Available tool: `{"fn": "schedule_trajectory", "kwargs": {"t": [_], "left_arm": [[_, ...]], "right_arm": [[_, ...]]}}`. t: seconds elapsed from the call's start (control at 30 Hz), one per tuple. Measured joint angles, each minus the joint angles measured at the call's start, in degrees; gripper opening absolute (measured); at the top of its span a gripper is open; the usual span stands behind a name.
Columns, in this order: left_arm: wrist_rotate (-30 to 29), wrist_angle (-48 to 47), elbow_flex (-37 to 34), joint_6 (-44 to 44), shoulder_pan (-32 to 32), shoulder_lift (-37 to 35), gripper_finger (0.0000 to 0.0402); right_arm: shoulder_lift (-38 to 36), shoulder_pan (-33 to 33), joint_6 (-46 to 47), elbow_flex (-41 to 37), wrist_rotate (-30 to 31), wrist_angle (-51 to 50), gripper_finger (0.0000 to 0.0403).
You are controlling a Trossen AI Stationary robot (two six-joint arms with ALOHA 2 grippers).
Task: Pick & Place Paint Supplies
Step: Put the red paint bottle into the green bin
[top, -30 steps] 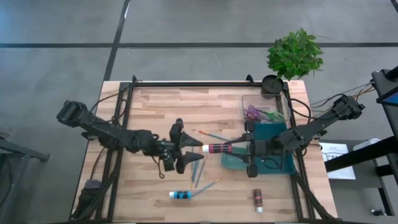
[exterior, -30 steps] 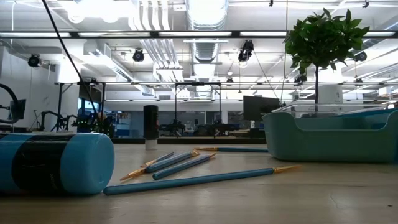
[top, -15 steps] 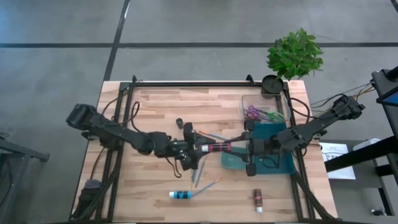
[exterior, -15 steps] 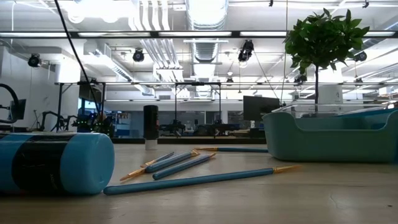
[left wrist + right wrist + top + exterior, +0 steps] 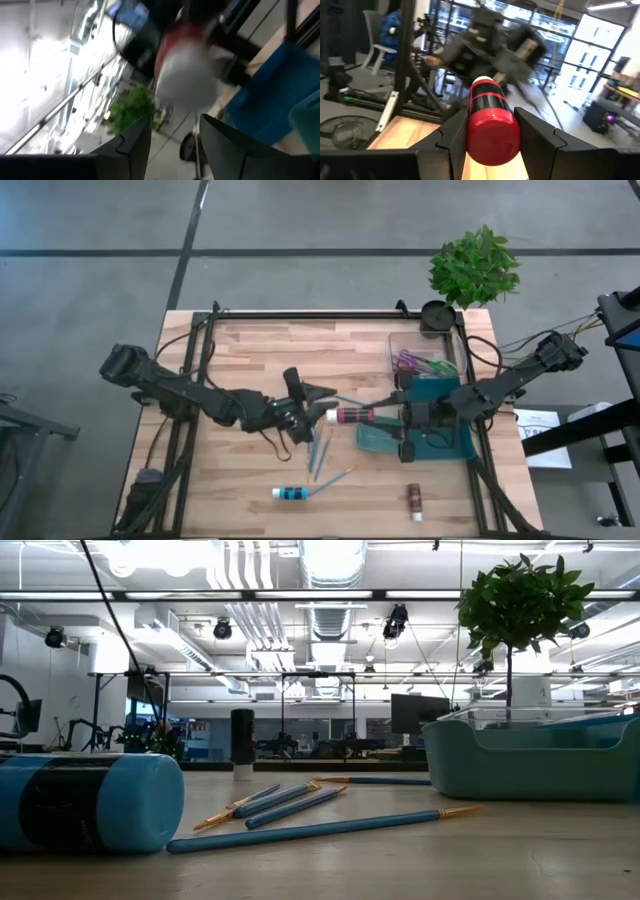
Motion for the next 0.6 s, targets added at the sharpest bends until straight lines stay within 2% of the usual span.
{"fn": "schedule_trajectory", "kwargs": {"t": [0.17, 0.6], "left_arm": [[0.48, -2.53, 0.0, -0.96, -1.09, -0.49, 0.0173], [1.22, -1.88, 0.0, -1.82, -3.65, -1.65, 0.0182]], "right_arm": [[-0.03, 0.15, 0.16, 0.0, -0.58, 0.13, 0.0144], [-0.04, 0.13, 0.95, 0.0, -2.06, 0.39, 0.0144]]}}
